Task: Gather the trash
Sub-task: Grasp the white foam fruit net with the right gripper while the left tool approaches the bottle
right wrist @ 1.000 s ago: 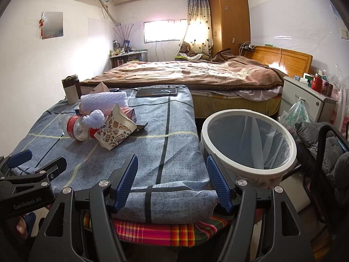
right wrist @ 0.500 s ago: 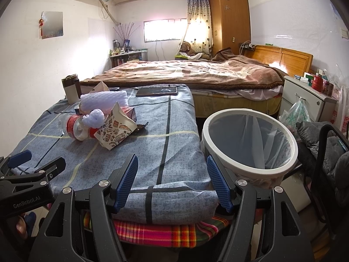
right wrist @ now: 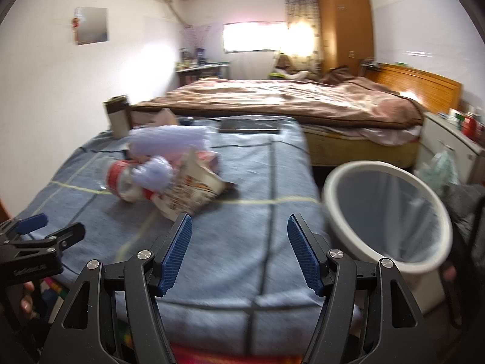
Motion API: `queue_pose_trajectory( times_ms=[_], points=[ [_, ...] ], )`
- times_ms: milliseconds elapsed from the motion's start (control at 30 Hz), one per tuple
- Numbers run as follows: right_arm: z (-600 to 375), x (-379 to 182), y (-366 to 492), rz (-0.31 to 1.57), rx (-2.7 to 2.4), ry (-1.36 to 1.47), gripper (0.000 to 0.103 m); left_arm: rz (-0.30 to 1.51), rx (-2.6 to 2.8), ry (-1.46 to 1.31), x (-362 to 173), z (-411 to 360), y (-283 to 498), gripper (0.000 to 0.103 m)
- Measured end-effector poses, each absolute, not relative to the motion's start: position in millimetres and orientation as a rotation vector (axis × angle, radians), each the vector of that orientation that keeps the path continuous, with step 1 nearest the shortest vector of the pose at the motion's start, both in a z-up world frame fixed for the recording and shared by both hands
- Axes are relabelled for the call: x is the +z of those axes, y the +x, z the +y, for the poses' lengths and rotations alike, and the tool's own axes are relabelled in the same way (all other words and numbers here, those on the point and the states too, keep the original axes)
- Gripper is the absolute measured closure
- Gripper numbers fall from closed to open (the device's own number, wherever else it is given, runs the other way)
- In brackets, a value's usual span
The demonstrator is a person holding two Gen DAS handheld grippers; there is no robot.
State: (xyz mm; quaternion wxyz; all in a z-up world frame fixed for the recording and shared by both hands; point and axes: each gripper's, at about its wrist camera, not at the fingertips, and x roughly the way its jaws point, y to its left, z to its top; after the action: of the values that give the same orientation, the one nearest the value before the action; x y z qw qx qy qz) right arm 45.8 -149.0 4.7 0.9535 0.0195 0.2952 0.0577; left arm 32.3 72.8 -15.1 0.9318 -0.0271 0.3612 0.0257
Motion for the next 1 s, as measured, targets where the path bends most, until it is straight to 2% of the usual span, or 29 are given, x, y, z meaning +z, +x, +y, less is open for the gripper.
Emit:
queue_pose_trajectory(
  times_ms=[467,500,600,700,1000],
  points=[
    [-97.8,5.7,91.3,0.642,0.310,-0.026,0.036,0.767,0.123,-0.094,-16.6,114.8,62.7,0.001],
    [-97.0,4.9,93.5,0.649,0.320,-0.023,0.040,0.773,0.119,-0.101,-16.7,116.0,65.0,0.001],
    [-94.7,5.1,97.0,0.651,0.315,-0.029,0.064,0.773,0.095,-0.116,-15.3,117.2,70.3,0.001],
    [-95.2,4.5,98.1,0.660,0.331,-0.023,0.072,0.781,0.078,-0.130,-14.3,115.6,77.4,0.001],
    [-99.3,0.6,83.1,0.732,0.485,0.030,0.077,0.771,0.056,-0.168,-13.0,118.4,82.7,0.001]
  ],
)
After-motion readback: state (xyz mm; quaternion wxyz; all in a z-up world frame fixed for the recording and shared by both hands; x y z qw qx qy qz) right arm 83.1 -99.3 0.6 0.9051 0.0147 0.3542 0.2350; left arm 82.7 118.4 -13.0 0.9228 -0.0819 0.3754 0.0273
